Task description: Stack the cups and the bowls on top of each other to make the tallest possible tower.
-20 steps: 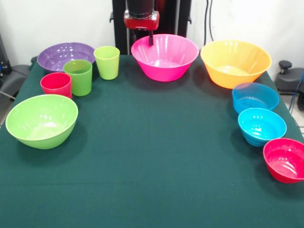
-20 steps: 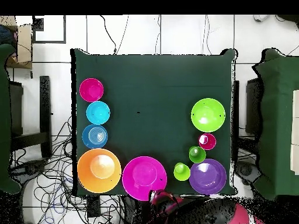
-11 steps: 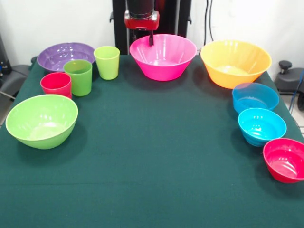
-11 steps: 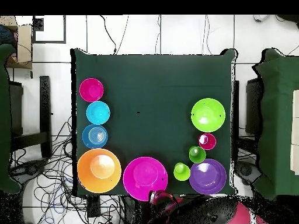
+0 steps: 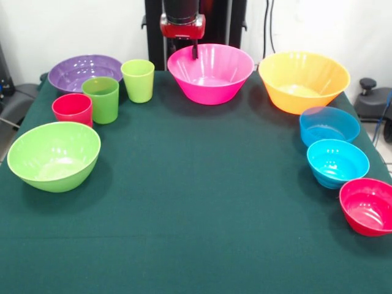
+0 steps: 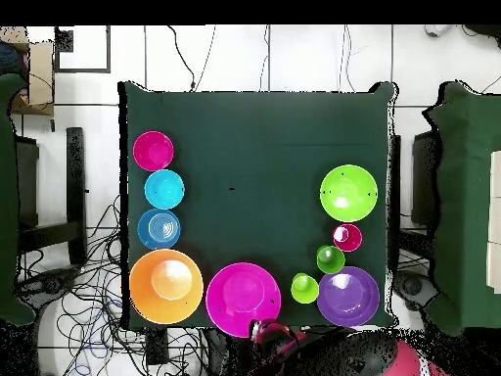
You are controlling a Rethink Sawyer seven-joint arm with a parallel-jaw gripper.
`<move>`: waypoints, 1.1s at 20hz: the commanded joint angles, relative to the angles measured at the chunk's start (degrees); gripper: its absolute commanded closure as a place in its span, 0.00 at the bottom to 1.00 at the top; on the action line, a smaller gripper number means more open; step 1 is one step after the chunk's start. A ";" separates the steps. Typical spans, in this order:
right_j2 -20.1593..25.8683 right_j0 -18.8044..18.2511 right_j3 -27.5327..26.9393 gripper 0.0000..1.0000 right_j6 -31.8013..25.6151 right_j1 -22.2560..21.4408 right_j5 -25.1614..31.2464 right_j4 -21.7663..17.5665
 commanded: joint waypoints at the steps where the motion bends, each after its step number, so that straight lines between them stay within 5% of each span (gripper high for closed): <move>1: 5.15 0.12 -8.74 0.00 5.28 1.56 -6.15 -2.30; 22: 5.57 -0.59 -8.62 0.00 5.49 1.55 -7.26 -2.62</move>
